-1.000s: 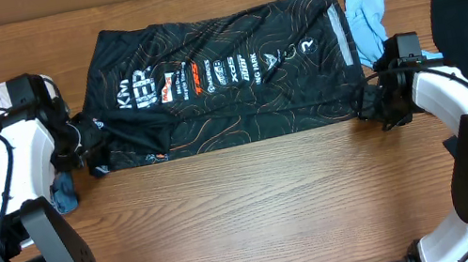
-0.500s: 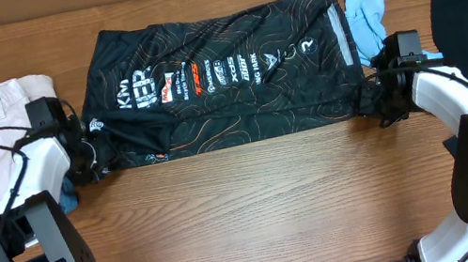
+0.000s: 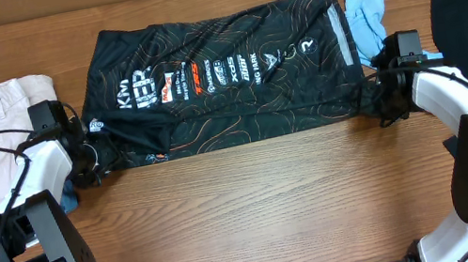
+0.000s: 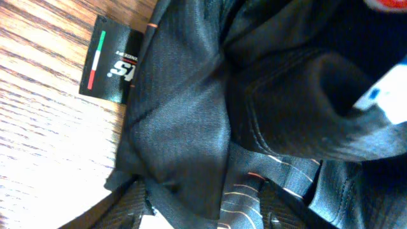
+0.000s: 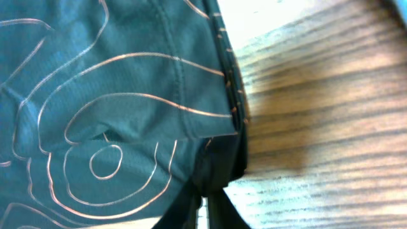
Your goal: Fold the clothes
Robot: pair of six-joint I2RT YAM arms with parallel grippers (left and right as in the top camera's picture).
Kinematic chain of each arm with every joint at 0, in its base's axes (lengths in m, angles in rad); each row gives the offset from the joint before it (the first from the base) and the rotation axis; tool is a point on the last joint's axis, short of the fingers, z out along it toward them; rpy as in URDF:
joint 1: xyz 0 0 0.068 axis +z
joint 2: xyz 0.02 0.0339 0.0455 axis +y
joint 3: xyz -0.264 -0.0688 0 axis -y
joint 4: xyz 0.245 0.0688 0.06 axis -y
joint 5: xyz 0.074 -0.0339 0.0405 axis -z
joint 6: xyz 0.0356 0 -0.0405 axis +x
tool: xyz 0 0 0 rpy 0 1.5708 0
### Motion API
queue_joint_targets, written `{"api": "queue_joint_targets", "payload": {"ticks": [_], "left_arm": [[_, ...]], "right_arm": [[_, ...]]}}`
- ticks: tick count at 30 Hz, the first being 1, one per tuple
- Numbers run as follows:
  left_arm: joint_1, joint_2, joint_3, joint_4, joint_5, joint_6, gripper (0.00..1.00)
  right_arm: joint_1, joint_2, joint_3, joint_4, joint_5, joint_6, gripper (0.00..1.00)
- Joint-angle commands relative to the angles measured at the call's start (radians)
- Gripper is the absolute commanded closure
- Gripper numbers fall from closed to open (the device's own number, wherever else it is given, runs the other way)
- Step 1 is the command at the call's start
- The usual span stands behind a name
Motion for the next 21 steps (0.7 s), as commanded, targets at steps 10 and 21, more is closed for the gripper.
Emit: {"api": "queue_joint_targets", "payload": {"ticks": [10, 21], "left_arm": [[-0.006, 0.007, -0.013, -0.127, -0.113, -0.008, 0.96], [-0.006, 0.007, -0.012, -0.371, -0.406, -0.188, 0.96]], "right_arm": [[-0.005, 0.003, -0.005, -0.08, 0.098, 0.027, 0.96], [-0.005, 0.003, -0.005, -0.398, 0.299, 0.254, 0.96]]}}
